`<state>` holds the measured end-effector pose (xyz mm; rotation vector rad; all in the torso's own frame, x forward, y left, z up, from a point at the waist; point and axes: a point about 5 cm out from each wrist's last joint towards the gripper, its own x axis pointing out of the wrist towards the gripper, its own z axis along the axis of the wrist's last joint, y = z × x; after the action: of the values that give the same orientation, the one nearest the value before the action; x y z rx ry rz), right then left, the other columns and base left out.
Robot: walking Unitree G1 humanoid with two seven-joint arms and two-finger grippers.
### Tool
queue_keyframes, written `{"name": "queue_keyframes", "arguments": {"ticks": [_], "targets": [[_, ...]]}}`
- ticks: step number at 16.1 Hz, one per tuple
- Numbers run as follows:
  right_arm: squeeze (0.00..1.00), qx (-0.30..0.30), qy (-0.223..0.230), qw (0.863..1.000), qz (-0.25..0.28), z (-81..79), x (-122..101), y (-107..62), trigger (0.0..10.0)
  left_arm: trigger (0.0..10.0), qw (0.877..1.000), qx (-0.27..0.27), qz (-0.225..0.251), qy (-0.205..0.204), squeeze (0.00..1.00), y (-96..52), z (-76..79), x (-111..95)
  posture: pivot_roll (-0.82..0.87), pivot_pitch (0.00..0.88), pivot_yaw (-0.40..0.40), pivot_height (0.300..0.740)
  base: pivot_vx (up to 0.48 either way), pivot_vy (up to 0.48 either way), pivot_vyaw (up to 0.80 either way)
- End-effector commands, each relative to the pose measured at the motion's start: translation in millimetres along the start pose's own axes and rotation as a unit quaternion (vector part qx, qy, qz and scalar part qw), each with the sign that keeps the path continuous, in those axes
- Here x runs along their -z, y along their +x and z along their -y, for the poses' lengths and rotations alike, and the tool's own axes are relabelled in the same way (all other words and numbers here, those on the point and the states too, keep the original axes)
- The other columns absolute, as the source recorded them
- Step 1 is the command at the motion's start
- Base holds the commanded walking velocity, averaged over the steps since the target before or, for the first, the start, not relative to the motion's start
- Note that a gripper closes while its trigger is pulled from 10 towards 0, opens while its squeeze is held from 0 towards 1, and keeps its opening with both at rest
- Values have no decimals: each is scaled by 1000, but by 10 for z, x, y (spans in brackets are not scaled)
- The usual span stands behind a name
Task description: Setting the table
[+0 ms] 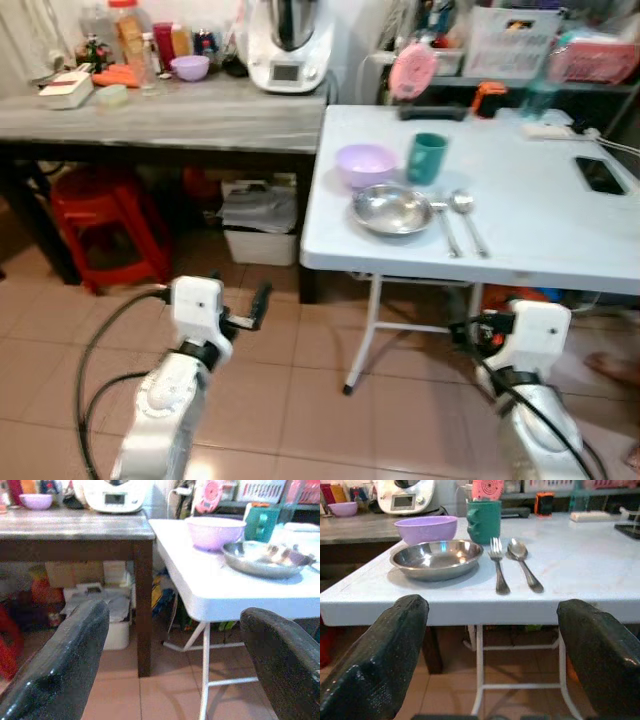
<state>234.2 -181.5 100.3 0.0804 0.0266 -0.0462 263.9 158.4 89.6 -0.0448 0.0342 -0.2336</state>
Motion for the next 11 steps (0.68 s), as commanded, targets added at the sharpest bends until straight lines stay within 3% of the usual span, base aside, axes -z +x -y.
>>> {"name": "queue_keyframes", "arguments": {"ticks": [1, 7, 11], "targets": [[0, -11, 4, 1000, 5, -55, -23, 16, 10000, 10000, 1000, -10, 0, 5, 0, -14, -55, -18, 7, 0, 8, 740, 0, 0, 0], [0, -11, 4, 1000, 6, -53, -28, 18, 10000, 10000, 999, 19, 19, -21, 0, -3, 0, -77, 2, 0, 8, 740, 0, 0, 0], [0, -11, 3, 1000, 6, -52, -26, 14, 10000, 10000, 999, 31, 23, -26, 0, -14, 24, -86, 1, 0, 8, 740, 394, 0, 0]]}}
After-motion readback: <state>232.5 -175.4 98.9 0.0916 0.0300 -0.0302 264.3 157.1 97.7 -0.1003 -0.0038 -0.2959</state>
